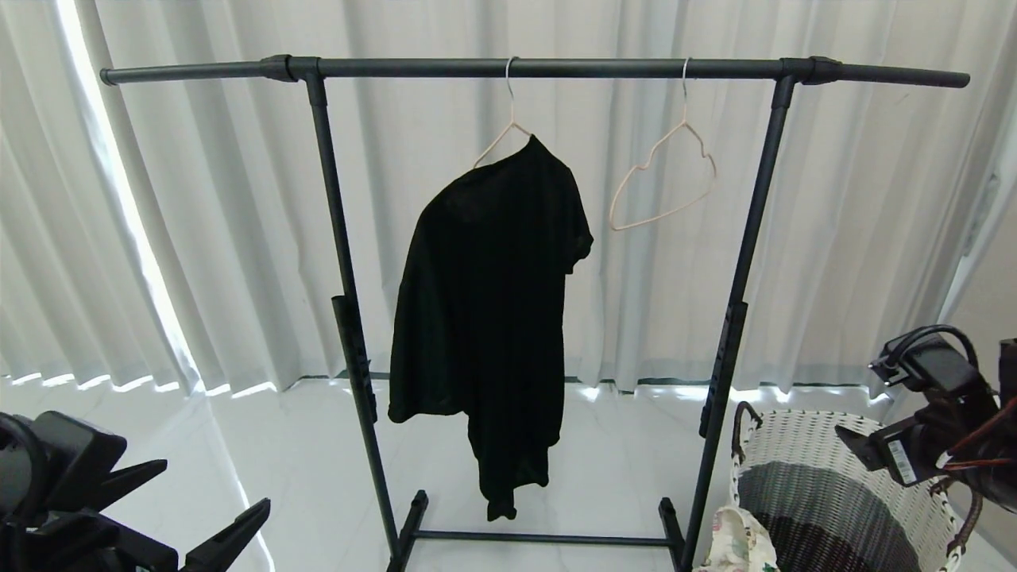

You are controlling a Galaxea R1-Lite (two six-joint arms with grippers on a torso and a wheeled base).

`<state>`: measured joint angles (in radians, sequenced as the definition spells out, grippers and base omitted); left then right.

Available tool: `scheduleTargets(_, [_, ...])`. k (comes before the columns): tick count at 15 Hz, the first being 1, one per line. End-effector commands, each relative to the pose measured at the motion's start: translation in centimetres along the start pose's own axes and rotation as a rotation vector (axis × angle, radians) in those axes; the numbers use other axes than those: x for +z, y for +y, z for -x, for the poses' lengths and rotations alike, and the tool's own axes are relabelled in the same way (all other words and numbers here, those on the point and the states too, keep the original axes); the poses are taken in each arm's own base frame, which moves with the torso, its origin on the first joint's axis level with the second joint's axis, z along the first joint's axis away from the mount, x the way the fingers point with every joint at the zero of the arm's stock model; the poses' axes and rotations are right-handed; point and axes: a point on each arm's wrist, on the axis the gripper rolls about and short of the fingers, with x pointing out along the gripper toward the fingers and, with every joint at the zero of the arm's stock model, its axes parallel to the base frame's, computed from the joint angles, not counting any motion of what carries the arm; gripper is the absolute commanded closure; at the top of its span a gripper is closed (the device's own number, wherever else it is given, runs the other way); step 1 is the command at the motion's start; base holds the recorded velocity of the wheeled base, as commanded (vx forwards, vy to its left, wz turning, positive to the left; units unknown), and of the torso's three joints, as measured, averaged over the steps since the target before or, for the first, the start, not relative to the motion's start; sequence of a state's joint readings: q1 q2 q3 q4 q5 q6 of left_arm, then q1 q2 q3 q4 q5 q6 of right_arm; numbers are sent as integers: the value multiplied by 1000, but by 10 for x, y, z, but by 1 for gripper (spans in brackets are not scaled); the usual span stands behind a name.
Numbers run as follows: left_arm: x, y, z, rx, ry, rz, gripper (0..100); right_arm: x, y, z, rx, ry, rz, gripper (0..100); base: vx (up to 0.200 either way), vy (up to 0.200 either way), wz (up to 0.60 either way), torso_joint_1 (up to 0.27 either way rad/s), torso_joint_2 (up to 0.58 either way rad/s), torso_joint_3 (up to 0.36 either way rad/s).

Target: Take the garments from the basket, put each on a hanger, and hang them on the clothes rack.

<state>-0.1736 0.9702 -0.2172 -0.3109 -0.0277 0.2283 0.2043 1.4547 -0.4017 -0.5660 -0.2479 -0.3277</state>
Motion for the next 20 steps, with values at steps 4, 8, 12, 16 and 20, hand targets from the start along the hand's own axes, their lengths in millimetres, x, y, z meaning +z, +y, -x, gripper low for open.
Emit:
scheduleTargets(4, [27,-23,-26,-201,17,-94,0,-23,49,-48,266,134,87,0,0,0,0,0,0,0])
scheduleTargets(8, [31,-27,-29,-220,17,-109,0,-48,79,-77,361,227,72,0,0,0,0,0,0,0])
scheduleTargets(12, [28,-29,-34,-226,42,-120,0,-70,96,-90,424,275,89,0,0,0,0,0,0,0])
scheduleTargets(16, [27,-29,-36,-228,55,-121,0,-74,100,-103,393,300,97,0,0,0,0,0,0,0])
scheduleTargets(20, [27,-29,-36,-227,59,-121,0,-82,105,-127,270,357,121,0,0,0,0,0,0,0])
